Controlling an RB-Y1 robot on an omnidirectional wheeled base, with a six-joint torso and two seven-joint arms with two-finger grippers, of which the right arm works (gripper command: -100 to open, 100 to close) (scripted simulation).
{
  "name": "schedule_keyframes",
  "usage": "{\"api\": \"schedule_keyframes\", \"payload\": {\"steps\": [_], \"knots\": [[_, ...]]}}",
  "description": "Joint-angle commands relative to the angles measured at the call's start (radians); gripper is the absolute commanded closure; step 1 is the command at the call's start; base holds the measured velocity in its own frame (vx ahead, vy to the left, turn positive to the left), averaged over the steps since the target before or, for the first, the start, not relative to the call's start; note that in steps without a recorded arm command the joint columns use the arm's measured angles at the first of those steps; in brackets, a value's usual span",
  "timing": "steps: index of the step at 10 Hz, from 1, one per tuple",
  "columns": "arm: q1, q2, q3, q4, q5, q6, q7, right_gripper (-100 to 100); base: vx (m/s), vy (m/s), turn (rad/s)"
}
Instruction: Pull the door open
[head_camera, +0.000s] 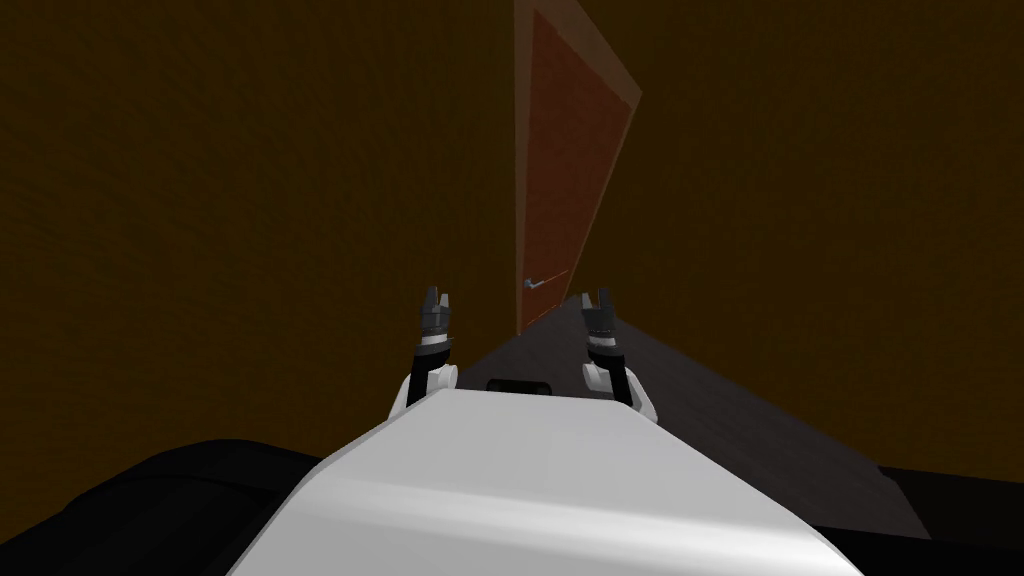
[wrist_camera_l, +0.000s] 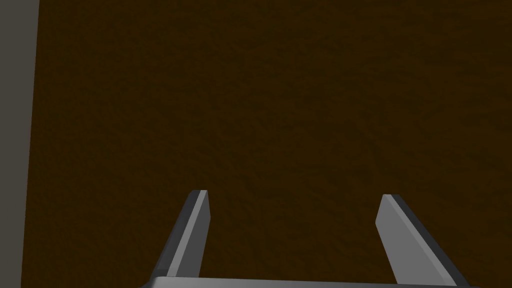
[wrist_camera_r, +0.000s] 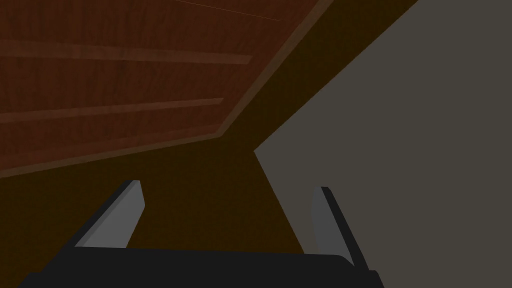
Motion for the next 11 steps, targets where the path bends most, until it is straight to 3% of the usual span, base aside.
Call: {"api": "schedule_keyframes", "payload": {"steps": [1, 11], "knots": [[-0.014, -0.016, 0.002, 0.05, -0.008, -0.016, -0.014, -100, 0.05, -0.03, 0.139], [-0.079, -0.069, 0.031, 0.308, -0.031, -0.071, -0.061, -100, 0.046, -0.033, 0.105]]}}
